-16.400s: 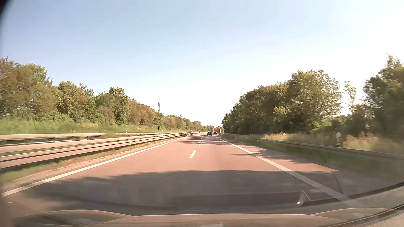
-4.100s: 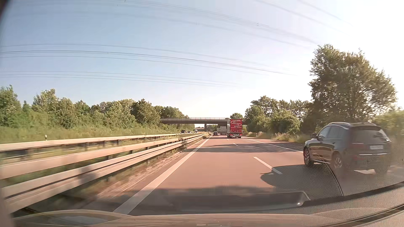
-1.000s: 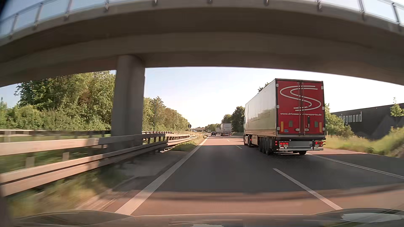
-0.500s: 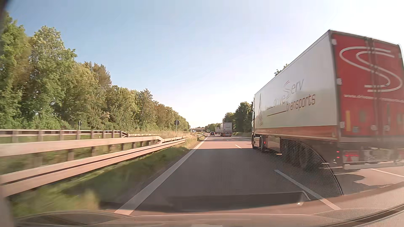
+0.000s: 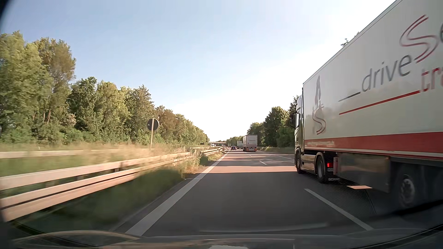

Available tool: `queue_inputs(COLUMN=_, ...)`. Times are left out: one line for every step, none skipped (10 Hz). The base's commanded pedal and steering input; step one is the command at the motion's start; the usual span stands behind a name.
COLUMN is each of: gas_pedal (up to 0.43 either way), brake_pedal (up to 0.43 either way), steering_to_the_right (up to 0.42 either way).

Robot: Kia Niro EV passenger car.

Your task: Follow the waypoints while adhering to traffic rules and regulations

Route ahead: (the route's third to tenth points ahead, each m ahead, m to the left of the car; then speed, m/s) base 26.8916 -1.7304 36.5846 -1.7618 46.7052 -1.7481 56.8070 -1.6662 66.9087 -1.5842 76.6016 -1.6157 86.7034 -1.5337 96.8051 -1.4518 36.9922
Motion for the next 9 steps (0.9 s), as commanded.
queue_inputs(gas_pedal=0.441, brake_pedal=0.012, steering_to_the_right=-0.001)
queue_inputs(gas_pedal=0.441, brake_pedal=0.012, steering_to_the_right=-0.001)
queue_inputs(gas_pedal=0.441, brake_pedal=0.012, steering_to_the_right=-0.001)
queue_inputs(gas_pedal=0.441, brake_pedal=0.012, steering_to_the_right=0.0)
queue_inputs(gas_pedal=0.441, brake_pedal=0.012, steering_to_the_right=0.0)
queue_inputs(gas_pedal=0.441, brake_pedal=0.012, steering_to_the_right=0.0)
queue_inputs(gas_pedal=0.441, brake_pedal=0.012, steering_to_the_right=0.0)
queue_inputs(gas_pedal=0.441, brake_pedal=0.012, steering_to_the_right=-0.001)
queue_inputs(gas_pedal=0.441, brake_pedal=0.012, steering_to_the_right=-0.001)
